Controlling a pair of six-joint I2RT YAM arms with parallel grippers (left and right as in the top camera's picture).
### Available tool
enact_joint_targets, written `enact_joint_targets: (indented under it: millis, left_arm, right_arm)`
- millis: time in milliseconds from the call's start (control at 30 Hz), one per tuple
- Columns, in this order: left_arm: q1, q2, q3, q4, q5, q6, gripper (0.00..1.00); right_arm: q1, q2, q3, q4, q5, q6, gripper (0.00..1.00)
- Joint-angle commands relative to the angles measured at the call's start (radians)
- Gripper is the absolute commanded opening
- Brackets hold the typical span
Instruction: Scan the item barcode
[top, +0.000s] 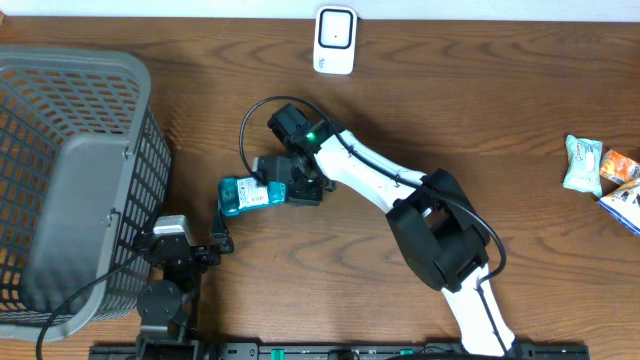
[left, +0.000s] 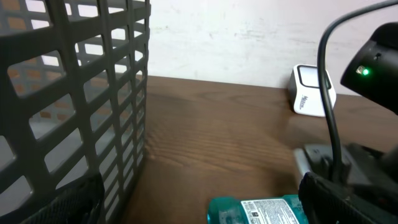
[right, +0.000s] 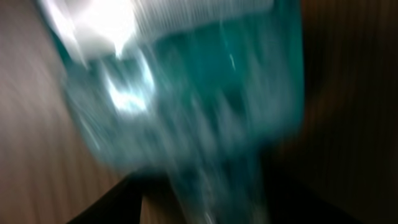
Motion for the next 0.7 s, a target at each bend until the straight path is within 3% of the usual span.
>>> enact_joint_targets:
  millis: [0, 167, 300, 400, 433, 500, 667]
  left_arm:
    - [0.005, -0.005, -0.023, -0.032, -0.016, -0.008, 1.00]
    - [0.005, -0.005, -0.023, -0.032, -0.016, -0.008, 1.00]
    - [0.005, -0.005, -0.023, -0.032, -0.016, -0.008, 1.00]
    - [0.005, -0.005, -0.023, -0.032, -0.016, -0.008, 1.00]
    - [0.005, -0.005, -0.023, -0.032, -0.016, -0.008, 1.00]
    - [0.005, -0.005, -0.023, -0.032, -0.016, -0.008, 1.00]
    - [0.005, -0.005, -0.023, -0.032, -0.016, -0.008, 1.00]
  right_arm:
    - [-0.048, 0.019, -0.015, -0.114, 0.349, 0.037, 0.59]
    - [-0.121, 0.019, -0.015, -0.194, 0.372, 0.108, 0.58]
    - [-0.136, 0.016, 0.033, -0.243, 0.294, 0.142, 0.65]
    - [-0.119, 0.016, 0.166, -0.325, 0.114, 0.110, 0.87]
    - [-0.116, 0.016, 0.220, -0.359, 0.026, 0.073, 0.99]
    - [-0.116, 0.016, 0.306, -0.378, -0.168, -0.023, 0.99]
    - [-0.116, 0.024, 0.310, -0.267, -0.320, -0.061, 0.99]
